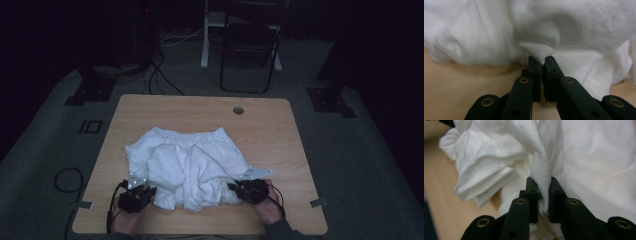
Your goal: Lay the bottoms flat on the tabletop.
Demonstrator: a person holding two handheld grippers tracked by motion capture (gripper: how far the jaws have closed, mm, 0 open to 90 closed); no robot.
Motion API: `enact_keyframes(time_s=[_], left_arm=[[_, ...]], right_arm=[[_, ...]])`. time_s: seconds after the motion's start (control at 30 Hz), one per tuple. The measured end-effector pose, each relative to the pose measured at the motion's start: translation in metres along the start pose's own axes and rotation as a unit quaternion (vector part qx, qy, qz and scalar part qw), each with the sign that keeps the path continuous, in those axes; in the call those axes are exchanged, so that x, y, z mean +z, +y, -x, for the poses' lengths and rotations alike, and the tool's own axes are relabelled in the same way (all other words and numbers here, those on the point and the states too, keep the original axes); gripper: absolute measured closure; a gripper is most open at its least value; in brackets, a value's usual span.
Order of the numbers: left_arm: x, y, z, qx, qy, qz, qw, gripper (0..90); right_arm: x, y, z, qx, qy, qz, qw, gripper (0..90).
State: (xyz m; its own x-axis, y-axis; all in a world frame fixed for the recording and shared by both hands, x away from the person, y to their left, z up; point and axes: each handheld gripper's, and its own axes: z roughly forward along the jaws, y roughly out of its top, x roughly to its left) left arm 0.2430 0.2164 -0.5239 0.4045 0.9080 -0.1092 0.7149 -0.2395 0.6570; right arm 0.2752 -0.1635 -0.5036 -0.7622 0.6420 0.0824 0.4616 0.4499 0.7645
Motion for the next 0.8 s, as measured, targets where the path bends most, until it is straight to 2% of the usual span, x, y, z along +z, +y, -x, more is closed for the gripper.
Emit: enact_keyframes(time_s=[0.17, 0.3, 0.47, 0.8], left_arm=[[0.005, -0.005, 0.001, -0.001, 0.004, -0.018, 0.9998, 85.7], [0.01, -0.002, -0.002, -0.008, 0.007, -0.018, 0.9998, 85.2], [0.018, 0.006, -0.009, -0.015, 0.008, -0.012, 0.9998, 84.8], [0.045, 0.04, -0.02, -0.011, 0.021, -0.01, 0.9997, 84.5]], right_arm=[[0.004, -0.018, -0.018, -0.018, 0.026, -0.035, 0.9989, 79.9], [0.014, -0.03, -0.022, -0.032, 0.021, -0.06, 0.9975, 77.8], [0.021, -0.03, -0.016, -0.021, 0.014, -0.059, 0.9979, 78.2], [0.036, -0.017, 0.009, 0.004, -0.035, -0.045, 0.9984, 79.3]])
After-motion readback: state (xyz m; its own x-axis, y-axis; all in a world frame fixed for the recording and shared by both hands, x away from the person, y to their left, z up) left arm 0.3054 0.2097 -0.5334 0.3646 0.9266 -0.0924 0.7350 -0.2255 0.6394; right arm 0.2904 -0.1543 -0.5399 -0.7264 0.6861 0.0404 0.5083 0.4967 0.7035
